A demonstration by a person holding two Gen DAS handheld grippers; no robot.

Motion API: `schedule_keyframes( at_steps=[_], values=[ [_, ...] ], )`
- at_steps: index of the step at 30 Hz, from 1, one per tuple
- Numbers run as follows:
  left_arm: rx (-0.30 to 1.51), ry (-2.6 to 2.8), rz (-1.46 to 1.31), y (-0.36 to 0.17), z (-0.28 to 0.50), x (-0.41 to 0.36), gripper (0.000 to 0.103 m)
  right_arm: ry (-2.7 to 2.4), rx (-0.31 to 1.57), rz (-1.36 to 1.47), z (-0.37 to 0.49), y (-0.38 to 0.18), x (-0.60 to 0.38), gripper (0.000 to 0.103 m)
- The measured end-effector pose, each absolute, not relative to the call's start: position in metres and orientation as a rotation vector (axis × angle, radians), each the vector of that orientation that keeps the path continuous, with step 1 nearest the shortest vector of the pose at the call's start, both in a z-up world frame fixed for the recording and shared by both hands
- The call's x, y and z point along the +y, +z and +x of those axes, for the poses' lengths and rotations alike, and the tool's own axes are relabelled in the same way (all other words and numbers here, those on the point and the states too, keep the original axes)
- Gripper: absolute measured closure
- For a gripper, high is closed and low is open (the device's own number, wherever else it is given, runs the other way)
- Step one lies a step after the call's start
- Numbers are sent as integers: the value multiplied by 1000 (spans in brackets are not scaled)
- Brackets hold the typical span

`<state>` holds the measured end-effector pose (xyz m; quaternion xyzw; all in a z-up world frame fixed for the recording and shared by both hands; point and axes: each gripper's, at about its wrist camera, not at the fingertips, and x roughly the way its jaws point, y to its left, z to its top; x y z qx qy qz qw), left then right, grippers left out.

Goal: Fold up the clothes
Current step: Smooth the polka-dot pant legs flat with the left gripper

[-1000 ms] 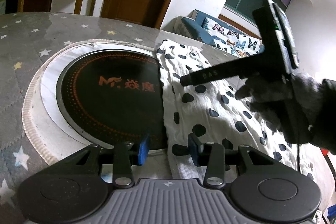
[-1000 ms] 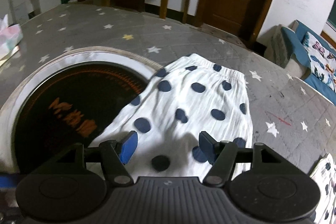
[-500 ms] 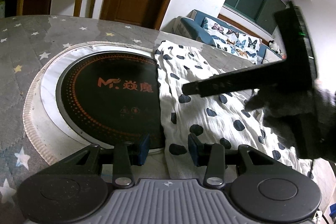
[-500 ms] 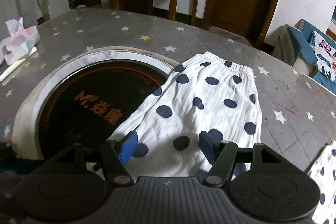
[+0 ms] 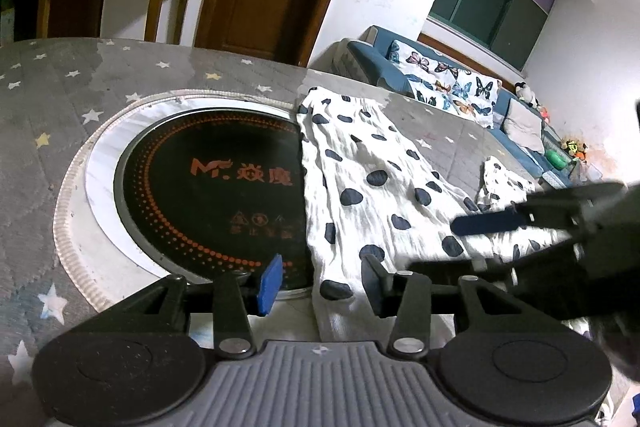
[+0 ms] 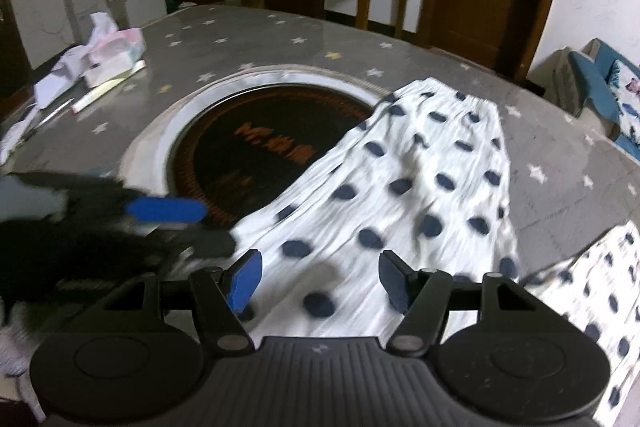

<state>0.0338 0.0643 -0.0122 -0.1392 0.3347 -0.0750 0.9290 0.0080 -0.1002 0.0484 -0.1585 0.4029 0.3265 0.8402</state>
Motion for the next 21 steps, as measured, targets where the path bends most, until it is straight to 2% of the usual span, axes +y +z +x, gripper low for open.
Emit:
schedule_keyframes(
  at_steps=[21],
  values=[
    [666, -149, -230, -2, 24, 47, 53, 863, 926, -319, -66, 31, -99, 37]
  ],
)
